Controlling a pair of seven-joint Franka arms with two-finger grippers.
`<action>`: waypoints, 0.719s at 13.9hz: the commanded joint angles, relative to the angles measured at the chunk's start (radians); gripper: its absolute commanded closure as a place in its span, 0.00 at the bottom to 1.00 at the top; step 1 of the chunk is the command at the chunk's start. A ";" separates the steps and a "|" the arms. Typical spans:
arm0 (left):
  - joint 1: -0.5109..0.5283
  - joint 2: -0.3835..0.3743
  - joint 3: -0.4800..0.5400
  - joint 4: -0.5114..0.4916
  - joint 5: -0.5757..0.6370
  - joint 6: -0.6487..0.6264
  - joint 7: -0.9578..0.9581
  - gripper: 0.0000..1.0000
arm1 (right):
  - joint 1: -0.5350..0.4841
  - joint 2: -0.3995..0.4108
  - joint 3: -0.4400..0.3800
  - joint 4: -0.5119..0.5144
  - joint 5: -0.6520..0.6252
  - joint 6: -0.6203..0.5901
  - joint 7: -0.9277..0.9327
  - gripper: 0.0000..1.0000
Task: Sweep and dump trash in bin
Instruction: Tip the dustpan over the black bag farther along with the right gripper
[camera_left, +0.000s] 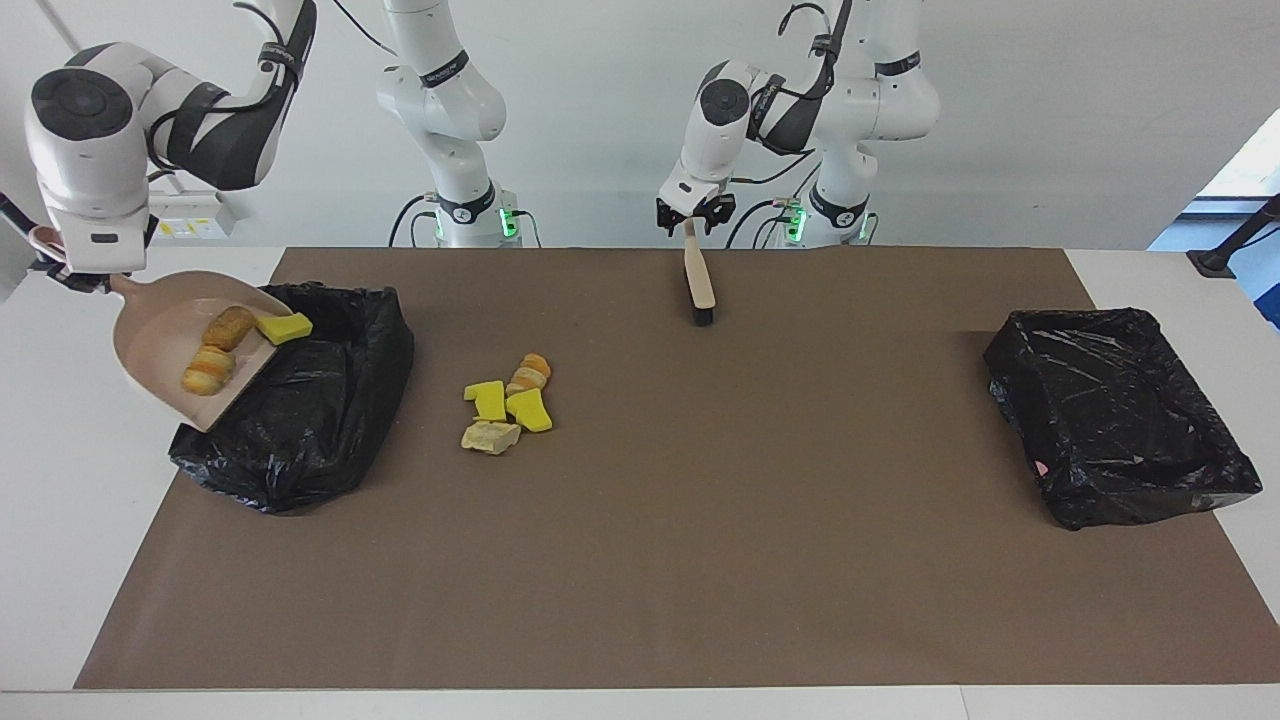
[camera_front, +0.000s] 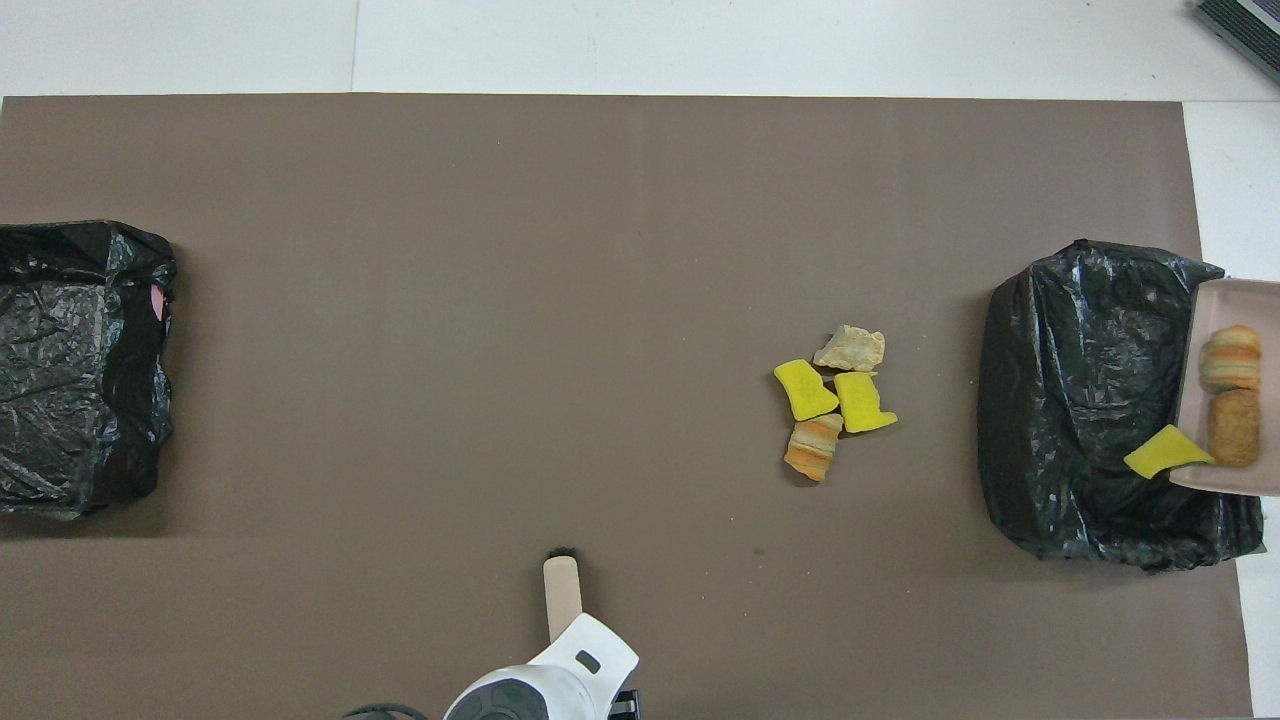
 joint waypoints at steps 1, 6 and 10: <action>0.024 0.060 0.070 0.088 0.094 -0.001 0.030 0.14 | 0.010 0.016 0.011 0.001 -0.084 0.019 -0.018 1.00; -0.070 0.243 0.386 0.393 0.405 -0.226 0.053 0.00 | 0.039 0.002 0.014 0.042 -0.100 -0.004 -0.039 1.00; -0.093 0.324 0.542 0.593 0.539 -0.298 0.164 0.00 | 0.025 -0.056 0.006 0.150 0.043 -0.050 -0.067 1.00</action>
